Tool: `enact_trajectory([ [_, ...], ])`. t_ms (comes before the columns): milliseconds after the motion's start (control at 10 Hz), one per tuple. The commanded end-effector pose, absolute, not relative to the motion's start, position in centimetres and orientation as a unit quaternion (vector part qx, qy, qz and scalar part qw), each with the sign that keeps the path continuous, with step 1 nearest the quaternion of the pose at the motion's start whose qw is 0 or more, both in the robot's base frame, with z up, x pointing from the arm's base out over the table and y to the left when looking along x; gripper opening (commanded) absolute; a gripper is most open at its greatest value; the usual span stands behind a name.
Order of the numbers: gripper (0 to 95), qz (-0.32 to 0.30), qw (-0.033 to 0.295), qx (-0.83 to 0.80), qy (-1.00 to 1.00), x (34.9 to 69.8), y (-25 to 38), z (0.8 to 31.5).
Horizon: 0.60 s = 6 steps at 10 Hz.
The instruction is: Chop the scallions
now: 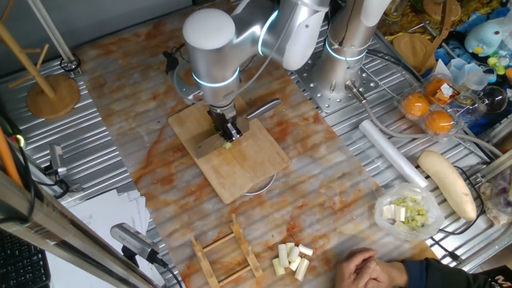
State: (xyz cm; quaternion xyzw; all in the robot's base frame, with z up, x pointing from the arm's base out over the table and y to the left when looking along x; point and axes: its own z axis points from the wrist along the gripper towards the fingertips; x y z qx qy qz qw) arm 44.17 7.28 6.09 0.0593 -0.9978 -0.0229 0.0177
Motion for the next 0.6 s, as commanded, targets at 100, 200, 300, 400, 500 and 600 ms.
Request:
enact_trajectory([
  [100, 0.0, -0.025, 0.032, 0.064, -0.997, 44.23, 7.47, 6.09],
  [200, 0.0, -0.025, 0.032, 0.064, -0.997, 44.23, 7.47, 6.09],
  [300, 0.0, -0.025, 0.031, 0.065, -0.997, 44.23, 7.47, 6.09],
  [400, 0.0, -0.025, 0.030, 0.066, -0.997, 44.23, 7.47, 6.09],
  [500, 0.0, -0.025, 0.030, 0.066, -0.997, 44.23, 7.47, 6.09],
  [600, 0.0, -0.025, 0.031, 0.066, -0.997, 44.23, 7.47, 6.09],
])
